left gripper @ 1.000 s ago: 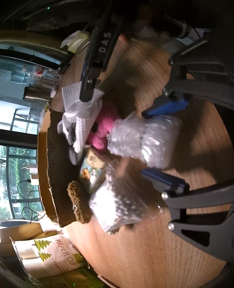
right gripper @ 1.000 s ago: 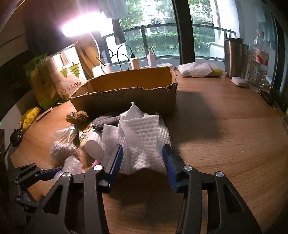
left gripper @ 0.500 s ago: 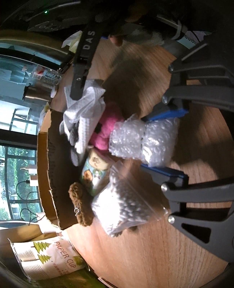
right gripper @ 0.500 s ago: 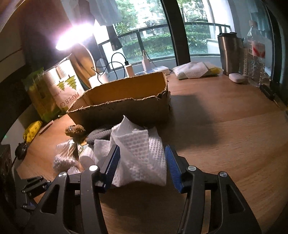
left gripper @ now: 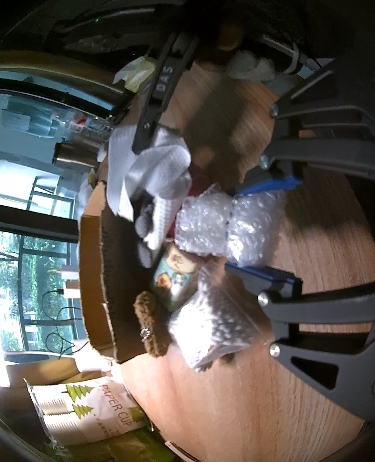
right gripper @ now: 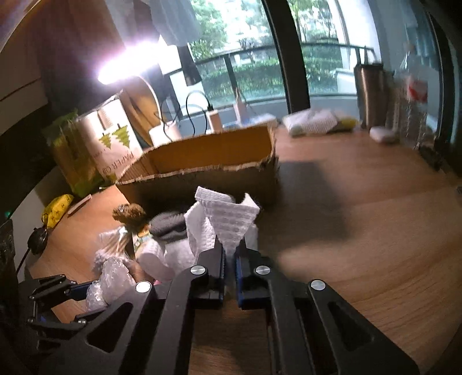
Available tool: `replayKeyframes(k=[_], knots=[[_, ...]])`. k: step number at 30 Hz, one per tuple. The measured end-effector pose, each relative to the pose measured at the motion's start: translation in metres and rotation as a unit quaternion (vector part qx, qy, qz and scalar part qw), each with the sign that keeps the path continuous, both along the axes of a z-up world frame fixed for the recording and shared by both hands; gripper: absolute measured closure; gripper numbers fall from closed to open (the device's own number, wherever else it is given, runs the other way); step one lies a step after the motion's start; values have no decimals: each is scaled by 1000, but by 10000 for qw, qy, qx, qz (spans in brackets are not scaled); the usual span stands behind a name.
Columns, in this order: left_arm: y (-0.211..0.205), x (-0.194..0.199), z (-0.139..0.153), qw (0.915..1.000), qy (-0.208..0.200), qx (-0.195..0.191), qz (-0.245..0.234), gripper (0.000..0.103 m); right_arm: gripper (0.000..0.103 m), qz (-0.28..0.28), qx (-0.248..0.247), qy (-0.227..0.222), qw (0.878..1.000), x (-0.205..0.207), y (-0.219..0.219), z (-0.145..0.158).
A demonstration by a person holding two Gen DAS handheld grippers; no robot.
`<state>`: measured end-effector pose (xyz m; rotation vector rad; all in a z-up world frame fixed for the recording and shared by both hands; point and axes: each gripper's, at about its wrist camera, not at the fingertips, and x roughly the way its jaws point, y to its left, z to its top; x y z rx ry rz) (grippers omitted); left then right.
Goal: Organize soft objects
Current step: 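Carry the bubble wrap and cloth over the box and release both inside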
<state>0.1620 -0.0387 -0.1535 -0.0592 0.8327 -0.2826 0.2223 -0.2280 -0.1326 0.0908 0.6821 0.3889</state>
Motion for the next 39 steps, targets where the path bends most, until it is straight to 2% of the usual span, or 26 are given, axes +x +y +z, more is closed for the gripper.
replayKeyframes(k=[10, 18, 30, 39], knots=[[7, 1, 32, 9993, -353, -126, 51, 59, 97, -239, 0, -508, 9984, -15, -23, 44], [15, 17, 61, 9971, -726, -160, 135, 59, 97, -199, -24, -768, 9968, -10, -23, 68], [29, 56, 92, 9917, -1250, -191, 218, 59, 97, -130, -85, -1010, 9948, 20, -16, 87], [33, 99, 100, 9884, -1458, -206, 367, 59, 97, 109, -48, -1120, 9936, 50, -5, 91]])
